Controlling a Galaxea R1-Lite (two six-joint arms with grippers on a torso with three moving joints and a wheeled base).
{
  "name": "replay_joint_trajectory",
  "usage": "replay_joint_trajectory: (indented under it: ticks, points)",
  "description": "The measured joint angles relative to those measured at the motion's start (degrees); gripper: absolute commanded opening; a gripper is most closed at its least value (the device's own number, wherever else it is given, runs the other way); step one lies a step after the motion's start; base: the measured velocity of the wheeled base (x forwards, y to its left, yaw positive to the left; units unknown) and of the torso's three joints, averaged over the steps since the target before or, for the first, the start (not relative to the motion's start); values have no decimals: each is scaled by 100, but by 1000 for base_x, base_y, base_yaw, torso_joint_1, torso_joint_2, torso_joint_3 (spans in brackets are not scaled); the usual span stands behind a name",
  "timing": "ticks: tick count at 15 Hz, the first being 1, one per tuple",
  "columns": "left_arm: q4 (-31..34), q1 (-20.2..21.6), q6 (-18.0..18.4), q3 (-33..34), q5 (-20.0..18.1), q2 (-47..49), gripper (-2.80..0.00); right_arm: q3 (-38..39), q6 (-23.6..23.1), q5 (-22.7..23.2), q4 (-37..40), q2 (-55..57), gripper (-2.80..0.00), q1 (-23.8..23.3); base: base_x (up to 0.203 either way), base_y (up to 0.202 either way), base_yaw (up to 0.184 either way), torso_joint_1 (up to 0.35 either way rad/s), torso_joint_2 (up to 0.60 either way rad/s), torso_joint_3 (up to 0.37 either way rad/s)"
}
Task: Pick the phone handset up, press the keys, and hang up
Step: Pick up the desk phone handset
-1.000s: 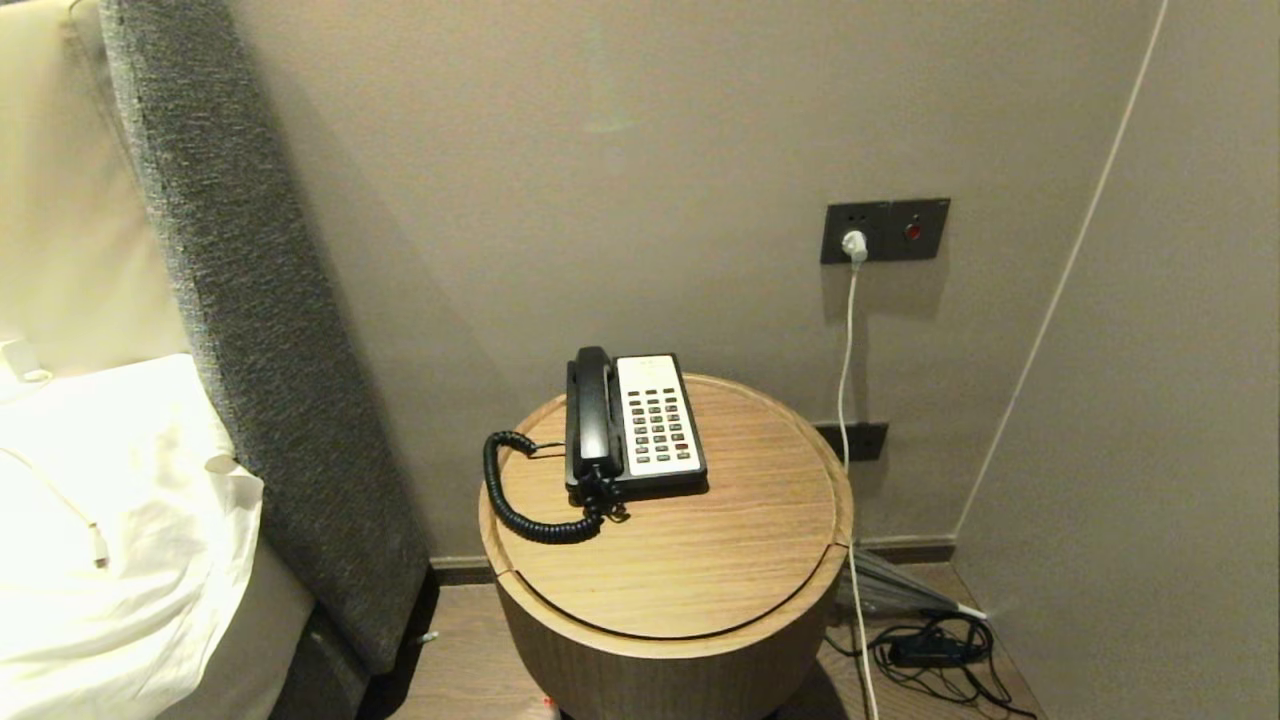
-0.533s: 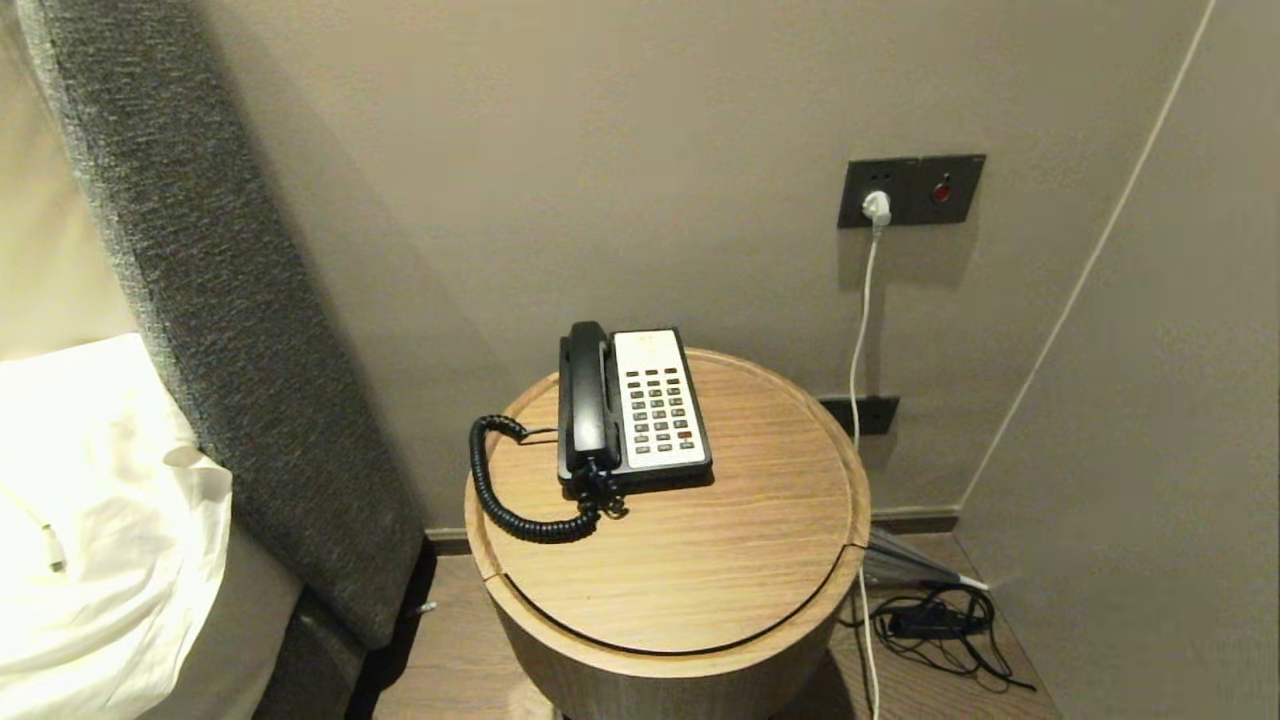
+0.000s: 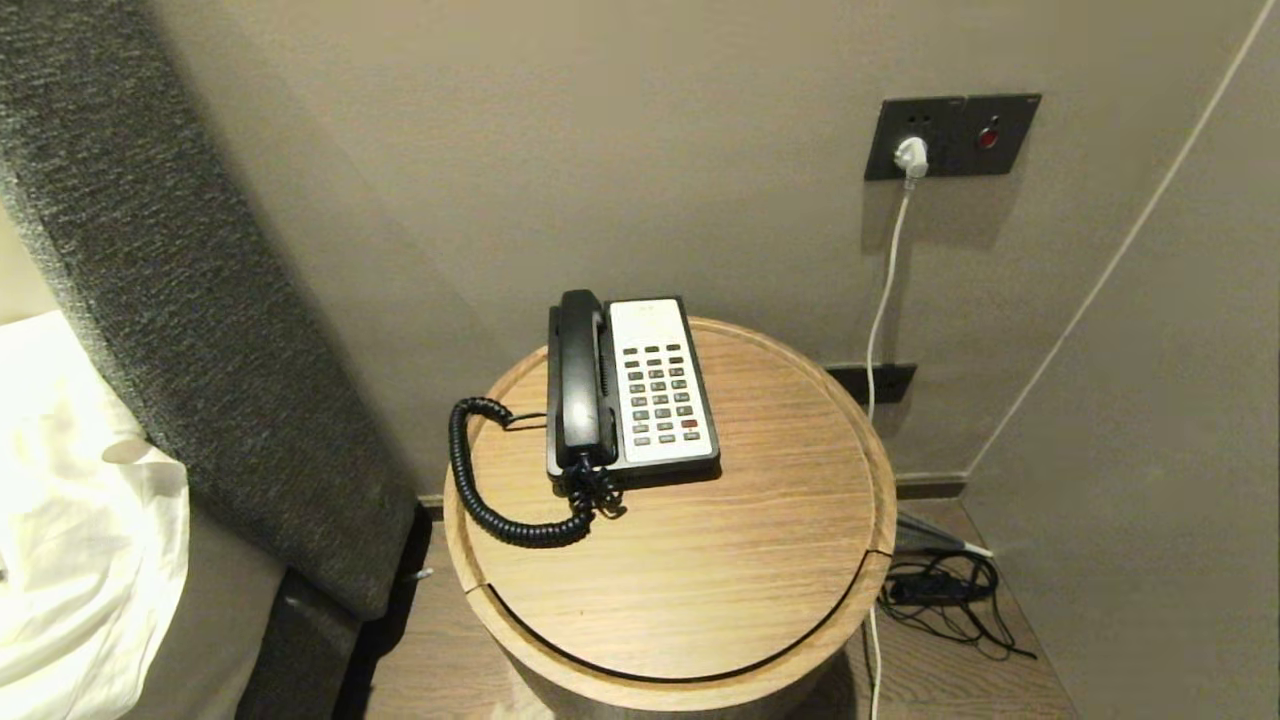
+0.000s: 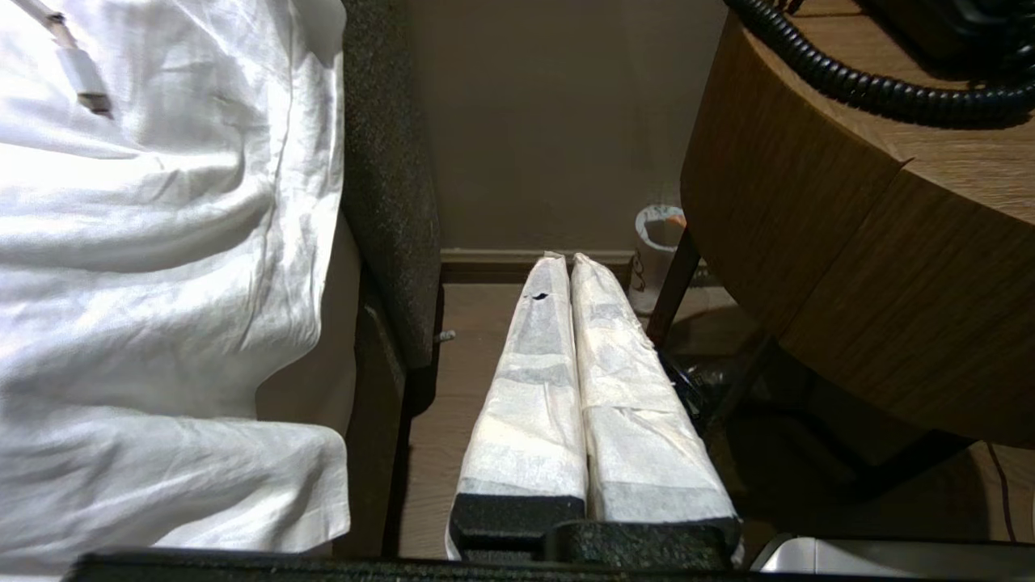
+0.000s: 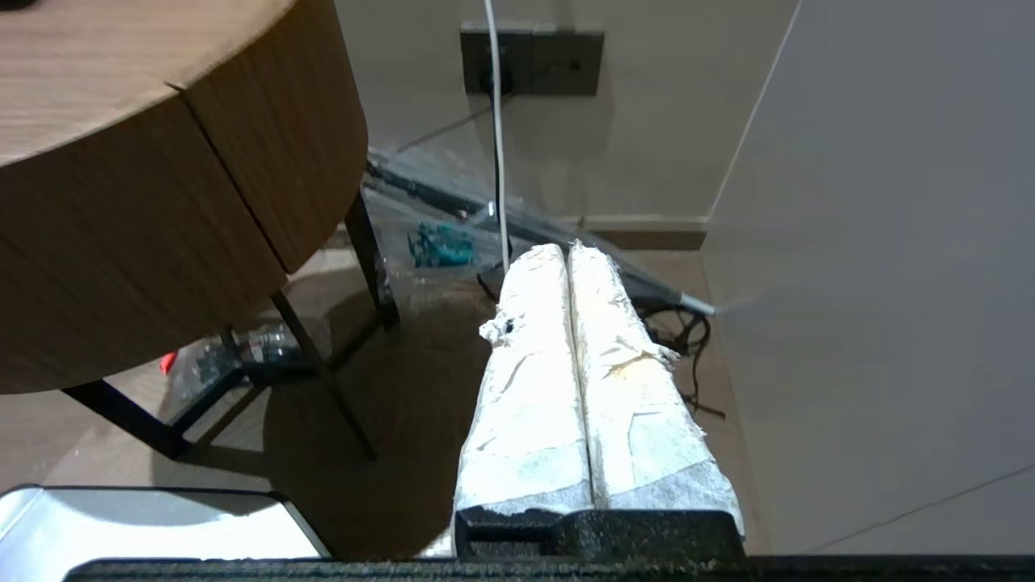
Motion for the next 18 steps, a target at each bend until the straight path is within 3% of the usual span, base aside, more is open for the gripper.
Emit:
replay_joint_trajectory:
  ticks: [4, 16, 18]
  points:
    - [-48, 0, -15, 0, 0, 0, -280, 0, 0, -1, 2, 1, -280, 0, 0, 0, 0, 5, 2, -182]
    - [-9, 7, 0, 10, 13, 0, -280, 0, 0, 0, 2, 6, -280, 0, 0, 0, 0, 1, 1, -9]
    - [134, 11, 47, -231, 20, 7, -280, 0, -1, -1, 2, 6, -280, 0, 0, 0, 0, 0, 0, 0]
